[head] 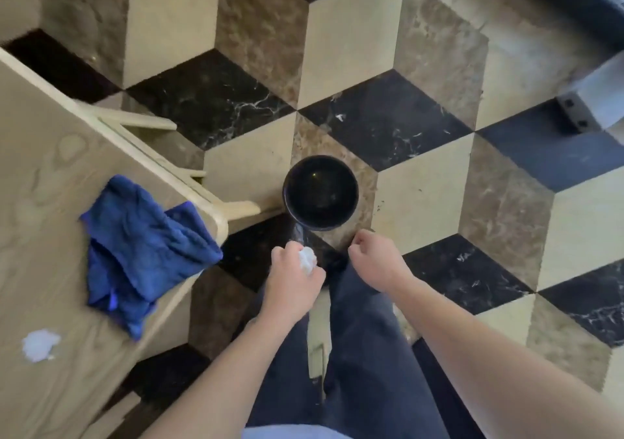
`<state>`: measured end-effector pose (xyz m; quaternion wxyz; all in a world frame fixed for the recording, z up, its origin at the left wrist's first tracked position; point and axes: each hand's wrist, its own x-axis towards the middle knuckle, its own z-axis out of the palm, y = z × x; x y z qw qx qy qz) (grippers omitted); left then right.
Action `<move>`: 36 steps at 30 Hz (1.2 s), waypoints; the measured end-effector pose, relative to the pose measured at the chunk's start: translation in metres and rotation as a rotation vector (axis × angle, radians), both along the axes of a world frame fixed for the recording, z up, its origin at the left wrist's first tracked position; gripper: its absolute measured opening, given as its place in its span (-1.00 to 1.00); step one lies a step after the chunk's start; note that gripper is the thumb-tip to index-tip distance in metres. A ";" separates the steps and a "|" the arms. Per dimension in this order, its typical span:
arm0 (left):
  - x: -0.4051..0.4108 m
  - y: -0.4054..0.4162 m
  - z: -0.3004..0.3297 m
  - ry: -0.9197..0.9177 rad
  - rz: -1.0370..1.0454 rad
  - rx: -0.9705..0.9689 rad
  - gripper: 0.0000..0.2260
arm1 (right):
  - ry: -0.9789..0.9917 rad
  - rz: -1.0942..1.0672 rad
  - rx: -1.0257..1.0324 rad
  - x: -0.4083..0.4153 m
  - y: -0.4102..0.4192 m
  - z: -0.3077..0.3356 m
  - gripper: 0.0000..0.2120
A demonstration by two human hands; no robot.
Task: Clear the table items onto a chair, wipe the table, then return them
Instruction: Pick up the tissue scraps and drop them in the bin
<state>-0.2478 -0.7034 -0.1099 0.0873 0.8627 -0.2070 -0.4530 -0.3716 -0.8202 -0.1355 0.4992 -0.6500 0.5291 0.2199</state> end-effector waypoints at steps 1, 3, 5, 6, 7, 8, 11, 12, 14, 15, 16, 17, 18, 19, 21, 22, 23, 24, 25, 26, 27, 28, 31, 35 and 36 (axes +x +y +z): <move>-0.005 0.001 -0.023 0.032 0.012 0.049 -0.69 | 0.013 -0.003 -0.004 0.001 0.000 -0.024 -0.87; -0.010 0.002 -0.070 0.078 0.028 0.096 -0.64 | 0.025 0.014 -0.008 0.004 0.002 -0.073 -0.89; -0.010 0.000 -0.120 0.091 0.039 0.101 -0.66 | 0.028 0.060 0.012 0.007 0.007 -0.120 -0.90; -0.009 -0.002 -0.144 0.085 0.030 0.112 -0.66 | 0.032 0.088 0.024 0.008 0.010 -0.141 -0.90; -0.006 -0.006 -0.169 0.072 0.013 0.125 -0.64 | 0.036 0.131 0.021 0.010 0.011 -0.162 -0.90; -0.002 -0.011 -0.193 0.056 -0.009 0.129 -0.61 | 0.030 0.193 -0.006 0.012 0.011 -0.182 -0.88; 0.011 -0.029 -0.253 0.075 -0.042 0.090 -0.58 | -0.010 0.328 -0.066 0.021 0.004 -0.238 -0.82; 0.015 -0.036 -0.269 0.088 -0.042 0.063 -0.60 | -0.020 0.341 -0.079 0.024 0.000 -0.256 -0.82; 0.022 -0.048 -0.296 0.057 -0.050 0.023 -0.64 | -0.028 0.365 -0.097 0.032 -0.011 -0.287 -0.83; 0.025 -0.052 -0.308 0.019 -0.051 0.007 -0.65 | -0.023 0.379 -0.097 0.036 -0.017 -0.300 -0.83; 0.027 -0.056 -0.318 -0.021 -0.045 -0.009 -0.65 | -0.017 0.394 -0.103 0.041 -0.022 -0.310 -0.82; 0.026 -0.057 -0.326 -0.050 -0.033 -0.023 -0.63 | -0.013 0.411 -0.114 0.046 -0.026 -0.320 -0.81; 0.025 -0.059 -0.333 -0.068 -0.025 -0.036 -0.59 | -0.016 0.421 -0.130 0.049 -0.029 -0.327 -0.78; 0.024 -0.060 -0.339 -0.068 -0.033 -0.040 -0.51 | -0.024 0.440 -0.144 0.053 -0.031 -0.334 -0.73; 0.022 -0.061 -0.344 -0.033 -0.133 -0.016 -0.29 | -0.046 0.505 -0.165 0.057 -0.033 -0.343 -0.47; 0.022 -0.061 -0.344 -0.029 -0.217 0.012 -0.19 | -0.048 0.533 -0.173 0.057 -0.035 -0.343 -0.33; 0.022 -0.060 -0.341 -0.037 -0.295 0.040 -0.12 | -0.045 0.540 -0.186 0.056 -0.038 -0.341 -0.22; 0.022 -0.058 -0.336 -0.050 -0.345 0.066 -0.08 | -0.041 0.538 -0.205 0.055 -0.040 -0.336 -0.16; 0.021 -0.057 -0.330 -0.061 -0.354 0.088 -0.07 | -0.033 0.530 -0.230 0.053 -0.043 -0.329 -0.15; 0.020 -0.055 -0.322 -0.070 -0.321 0.100 -0.12 | -0.025 0.517 -0.253 0.050 -0.043 -0.321 -0.17; 0.020 -0.054 -0.312 -0.083 -0.247 0.104 -0.20 | -0.019 0.504 -0.267 0.047 -0.043 -0.311 -0.23; 0.021 -0.051 -0.300 -0.095 -0.149 0.104 -0.30 | -0.016 0.484 -0.262 0.043 -0.043 -0.298 -0.31; 0.024 -0.037 -0.256 -0.109 0.018 0.103 -0.53 | 0.019 0.447 -0.185 0.026 -0.037 -0.253 -0.51; 0.028 -0.013 -0.182 0.050 0.048 0.199 -0.64 | 0.088 0.478 -0.051 0.006 -0.022 -0.178 -0.70; 0.029 -0.005 -0.167 0.116 0.076 0.249 -0.64 | 0.119 0.501 -0.015 0.003 -0.019 -0.159 -0.72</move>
